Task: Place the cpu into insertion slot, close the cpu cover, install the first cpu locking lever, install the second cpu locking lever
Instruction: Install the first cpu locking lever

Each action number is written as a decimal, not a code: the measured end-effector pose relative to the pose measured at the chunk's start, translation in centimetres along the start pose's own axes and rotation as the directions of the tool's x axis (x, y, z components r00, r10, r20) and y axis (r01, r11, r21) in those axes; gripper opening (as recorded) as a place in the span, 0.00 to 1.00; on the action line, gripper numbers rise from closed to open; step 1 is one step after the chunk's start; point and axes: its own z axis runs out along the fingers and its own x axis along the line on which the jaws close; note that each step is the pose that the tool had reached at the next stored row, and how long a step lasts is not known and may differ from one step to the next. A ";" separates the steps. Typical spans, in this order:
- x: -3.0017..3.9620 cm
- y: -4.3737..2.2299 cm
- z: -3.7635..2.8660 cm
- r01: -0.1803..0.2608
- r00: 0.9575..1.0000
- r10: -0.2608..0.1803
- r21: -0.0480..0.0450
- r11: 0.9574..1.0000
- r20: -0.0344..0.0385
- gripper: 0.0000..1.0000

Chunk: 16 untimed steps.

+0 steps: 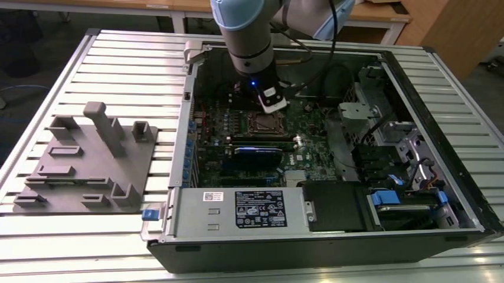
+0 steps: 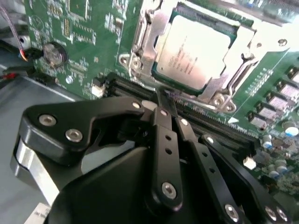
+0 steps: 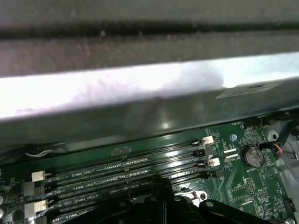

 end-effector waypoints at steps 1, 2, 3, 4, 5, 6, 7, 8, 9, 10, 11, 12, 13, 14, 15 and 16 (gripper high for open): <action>-0.01 0.02 -0.01 0.000 1.000 0.000 0.000 1.000 0.000 0.10; -0.01 0.02 -0.02 0.000 1.000 0.000 0.000 1.000 0.000 0.10; -0.01 0.02 -0.02 0.000 1.000 0.000 0.000 1.000 0.000 0.10; -0.01 0.02 -0.03 0.000 1.000 0.000 0.000 1.000 0.000 0.10; -0.01 0.00 -0.04 0.000 1.000 0.000 0.000 1.000 0.000 0.10; -0.03 -0.03 -0.05 0.000 1.000 0.000 0.000 1.000 0.000 0.10; -0.04 -0.06 -0.05 0.000 1.000 0.000 0.000 1.000 0.000 0.10; -0.06 -0.10 -0.06 0.000 1.000 0.000 0.000 1.000 0.000 0.10; -0.08 -0.15 -0.06 0.000 1.000 0.000 0.001 1.000 0.000 0.10; -0.11 -0.21 -0.07 0.000 1.000 0.000 0.001 1.000 0.000 0.10; -0.12 -0.25 -0.08 0.000 1.000 0.000 0.001 1.000 0.000 0.10; -0.12 -0.28 -0.08 -0.001 1.000 0.001 0.002 1.000 0.001 0.10; -0.11 -0.30 -0.04 -0.001 1.000 0.001 0.002 1.000 0.001 0.10; -0.10 -0.33 0.02 -0.001 1.000 0.001 0.001 1.000 0.002 0.10; -0.09 -0.35 0.06 0.000 1.000 0.000 0.001 1.000 0.002 0.10; -0.09 -0.37 0.09 0.000 1.000 0.000 0.001 1.000 0.003 0.10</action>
